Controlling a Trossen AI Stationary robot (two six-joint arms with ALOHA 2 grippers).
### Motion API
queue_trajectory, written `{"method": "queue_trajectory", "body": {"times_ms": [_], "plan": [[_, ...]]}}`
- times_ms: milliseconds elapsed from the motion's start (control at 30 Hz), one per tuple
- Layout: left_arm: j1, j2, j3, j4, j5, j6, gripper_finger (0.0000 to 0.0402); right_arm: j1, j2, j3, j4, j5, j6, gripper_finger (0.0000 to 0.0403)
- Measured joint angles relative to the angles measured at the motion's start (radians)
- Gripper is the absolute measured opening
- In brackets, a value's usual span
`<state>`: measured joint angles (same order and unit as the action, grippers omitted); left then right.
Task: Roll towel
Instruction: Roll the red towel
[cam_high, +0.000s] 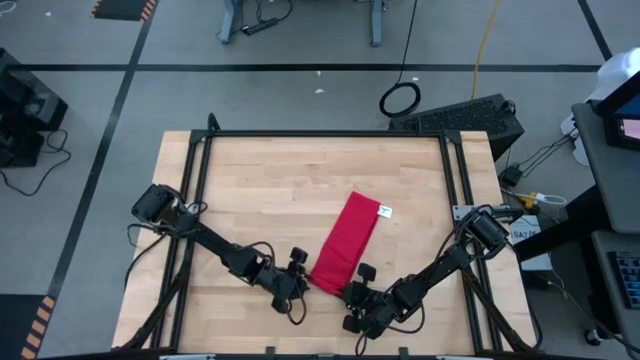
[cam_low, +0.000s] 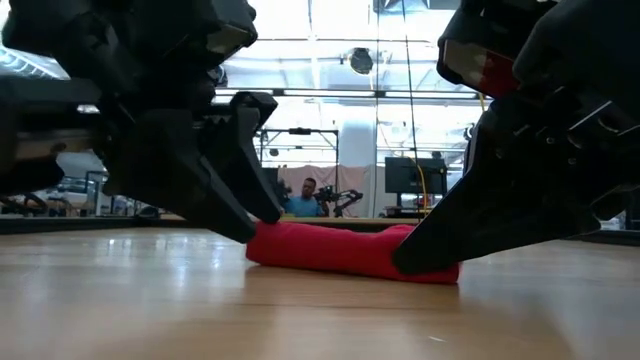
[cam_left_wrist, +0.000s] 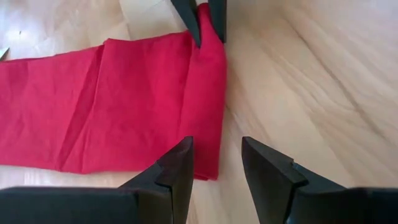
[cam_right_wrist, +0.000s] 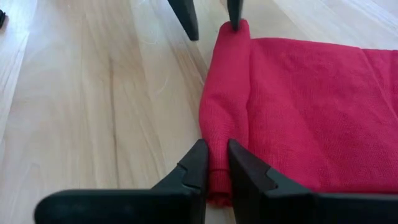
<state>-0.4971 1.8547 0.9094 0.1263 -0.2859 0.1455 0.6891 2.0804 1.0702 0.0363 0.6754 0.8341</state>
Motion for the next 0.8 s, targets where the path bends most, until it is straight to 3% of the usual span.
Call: {"method": "queue_trajectory", "body": {"times_ms": [400, 567, 667, 800], "plan": [[0.014, 0.057, 0.001, 0.044, -0.016, 0.000, 0.0141, 0.000, 0.000, 0.000, -0.001, 0.000, 0.000, 0.0038], [0.037, 0.057, 0.001, 0.046, 0.026, -0.011, 0.0139, 0.000, 0.000, 0.000, -0.001, 0.000, -0.009, 0.0038], [0.061, 0.057, 0.001, 0.044, 0.073, -0.036, 0.0119, 0.000, 0.000, 0.000, -0.001, 0.000, -0.014, 0.0038], [0.092, 0.057, 0.004, 0.045, 0.161, -0.071, 0.0055, 0.000, 0.000, 0.000, 0.000, 0.000, -0.036, 0.0043]]}}
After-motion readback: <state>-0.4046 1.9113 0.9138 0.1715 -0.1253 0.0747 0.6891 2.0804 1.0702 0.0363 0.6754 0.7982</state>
